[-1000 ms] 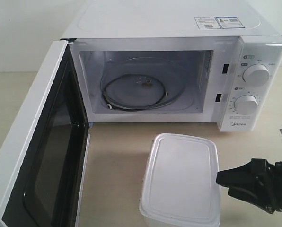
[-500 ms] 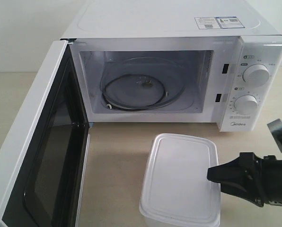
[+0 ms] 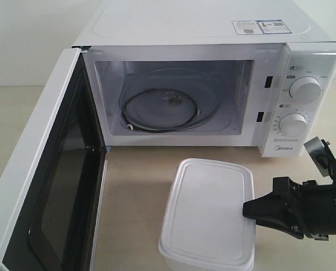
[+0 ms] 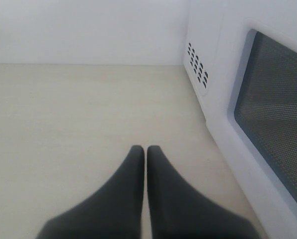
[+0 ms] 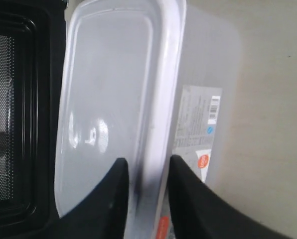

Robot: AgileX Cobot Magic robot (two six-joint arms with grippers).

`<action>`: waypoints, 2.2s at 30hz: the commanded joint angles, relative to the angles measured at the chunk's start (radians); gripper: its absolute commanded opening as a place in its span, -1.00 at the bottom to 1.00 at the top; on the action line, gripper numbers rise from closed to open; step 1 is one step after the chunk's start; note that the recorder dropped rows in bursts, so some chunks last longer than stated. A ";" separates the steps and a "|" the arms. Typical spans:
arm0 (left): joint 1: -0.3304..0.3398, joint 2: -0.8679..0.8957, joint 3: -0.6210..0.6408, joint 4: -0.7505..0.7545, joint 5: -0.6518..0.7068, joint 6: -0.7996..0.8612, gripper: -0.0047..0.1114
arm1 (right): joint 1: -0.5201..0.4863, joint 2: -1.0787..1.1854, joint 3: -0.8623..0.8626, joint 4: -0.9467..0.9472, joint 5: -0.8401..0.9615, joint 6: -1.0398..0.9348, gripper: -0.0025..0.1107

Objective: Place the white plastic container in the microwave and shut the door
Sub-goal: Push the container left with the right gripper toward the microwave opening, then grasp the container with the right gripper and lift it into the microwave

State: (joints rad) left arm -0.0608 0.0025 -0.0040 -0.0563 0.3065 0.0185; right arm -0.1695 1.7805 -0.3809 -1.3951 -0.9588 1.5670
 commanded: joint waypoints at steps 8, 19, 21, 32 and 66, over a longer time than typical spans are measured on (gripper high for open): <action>0.001 -0.002 0.004 -0.009 -0.004 -0.003 -0.84 | 0.004 -0.003 -0.002 -0.043 -0.001 -0.002 -0.96; 0.001 -0.002 0.004 -0.009 -0.004 -0.003 -0.84 | 0.004 -0.003 0.000 0.004 -0.127 -0.083 -0.96; 0.001 -0.002 0.004 -0.009 -0.004 -0.003 -0.84 | 0.004 -0.003 0.000 0.022 -0.153 -0.084 -0.96; 0.001 -0.002 0.004 -0.009 -0.004 -0.003 -0.84 | 0.023 -0.003 0.058 0.221 -0.262 -0.208 -0.96; 0.001 -0.002 0.004 -0.009 -0.002 -0.003 -0.84 | 0.819 0.039 -0.509 2.197 0.303 -0.746 -0.96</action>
State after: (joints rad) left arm -0.0608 0.0025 -0.0040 -0.0563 0.3065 0.0185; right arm 0.6484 1.7998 -0.8416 0.7491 -0.6728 0.8483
